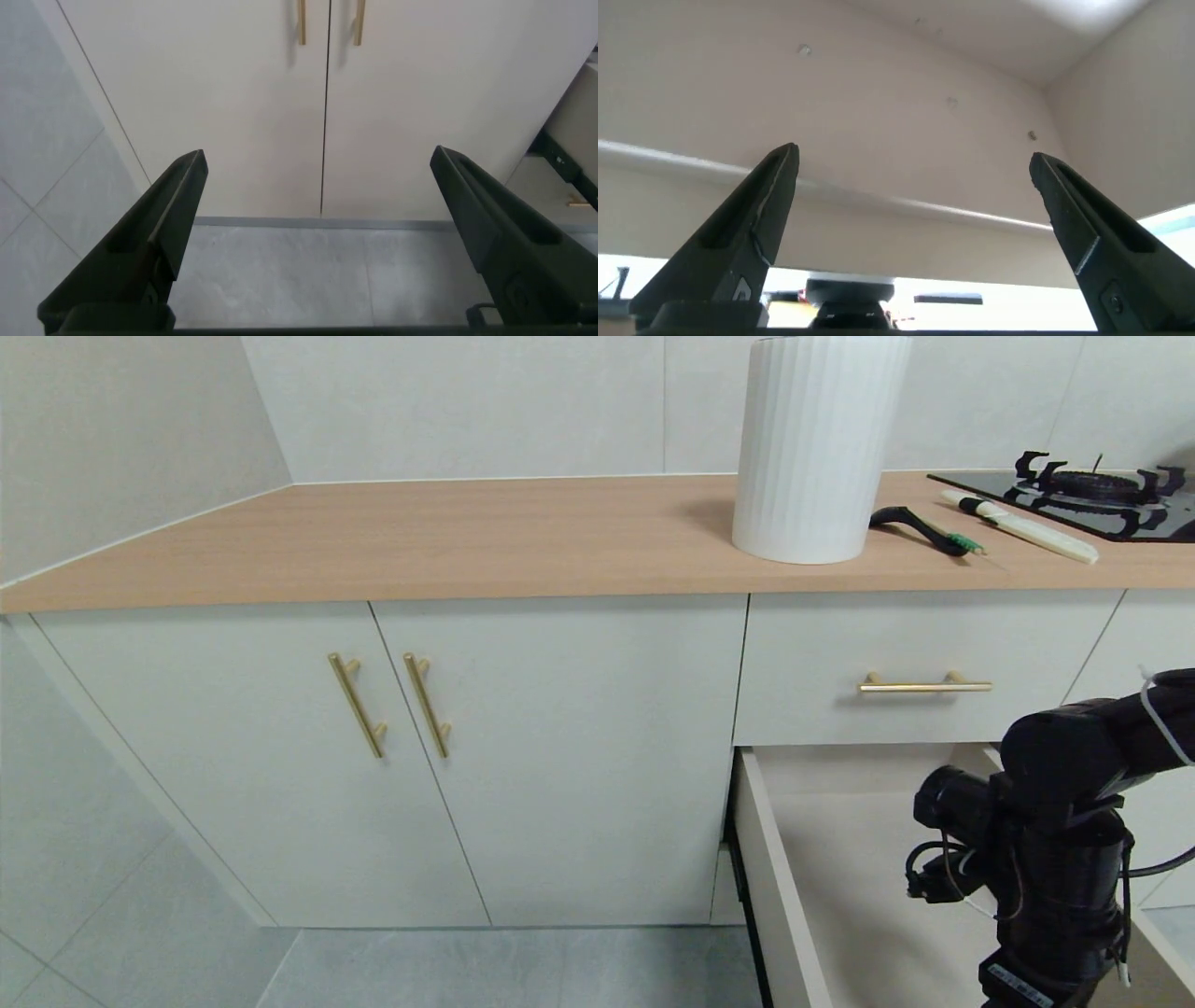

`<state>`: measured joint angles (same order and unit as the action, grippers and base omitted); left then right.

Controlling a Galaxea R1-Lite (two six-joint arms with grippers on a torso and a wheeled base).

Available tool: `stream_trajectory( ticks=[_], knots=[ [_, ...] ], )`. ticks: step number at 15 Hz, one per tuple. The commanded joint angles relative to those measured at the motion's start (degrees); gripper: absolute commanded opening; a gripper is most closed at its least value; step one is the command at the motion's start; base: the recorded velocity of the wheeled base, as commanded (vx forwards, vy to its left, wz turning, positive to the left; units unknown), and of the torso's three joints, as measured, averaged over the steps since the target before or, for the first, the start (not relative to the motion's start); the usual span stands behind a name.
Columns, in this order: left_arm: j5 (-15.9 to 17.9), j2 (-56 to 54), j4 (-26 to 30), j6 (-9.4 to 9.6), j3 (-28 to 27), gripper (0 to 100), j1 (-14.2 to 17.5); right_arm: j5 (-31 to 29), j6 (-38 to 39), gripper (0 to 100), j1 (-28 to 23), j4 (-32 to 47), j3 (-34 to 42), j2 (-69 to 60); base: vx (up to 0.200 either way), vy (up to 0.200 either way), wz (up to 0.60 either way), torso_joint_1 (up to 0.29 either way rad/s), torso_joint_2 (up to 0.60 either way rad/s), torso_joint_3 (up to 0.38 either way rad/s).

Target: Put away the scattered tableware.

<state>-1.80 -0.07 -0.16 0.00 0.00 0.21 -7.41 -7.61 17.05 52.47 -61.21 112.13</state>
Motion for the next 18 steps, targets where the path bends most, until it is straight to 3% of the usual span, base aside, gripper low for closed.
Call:
stream_trajectory(
  ticks=[1, 4, 8, 14, 18],
  knots=[
    [0.0, 0.1, 0.0, 0.00, 0.0, 100, 0.1, 0.0, 1.4, 100, -0.4, -0.2, -2.1, -2.4, 0.000, 0.000, 0.00, 0.000, 0.00, 0.000],
    [0.0, 0.1, 0.0, 0.00, 0.0, 100, 0.1, 1.3, 6.5, 100, -1.1, -0.5, -5.8, -11.2, 0.000, 0.000, 0.00, 0.000, 0.00, 0.000],
    [0.0, 0.1, 0.0, 0.00, 0.0, 100, 0.1, 9.8, 6.6, 100, -5.4, -8.3, -6.0, -26.4, 0.000, 0.000, 0.00, 0.000, 0.00, 0.000],
    [0.0, 0.1, 0.0, 0.00, 0.0, 100, 0.1, 9.6, 6.5, 100, -8.9, -13.4, -5.5, -31.4, 0.000, 0.000, 0.00, 0.000, 0.00, 0.000],
    [0.0, 0.1, 0.0, 0.00, 0.0, 100, 0.1, 9.6, 6.5, 100, -8.9, -13.7, -5.3, -31.6, 0.000, 0.000, 0.00, 0.072, -0.22, -0.260]
  ],
)
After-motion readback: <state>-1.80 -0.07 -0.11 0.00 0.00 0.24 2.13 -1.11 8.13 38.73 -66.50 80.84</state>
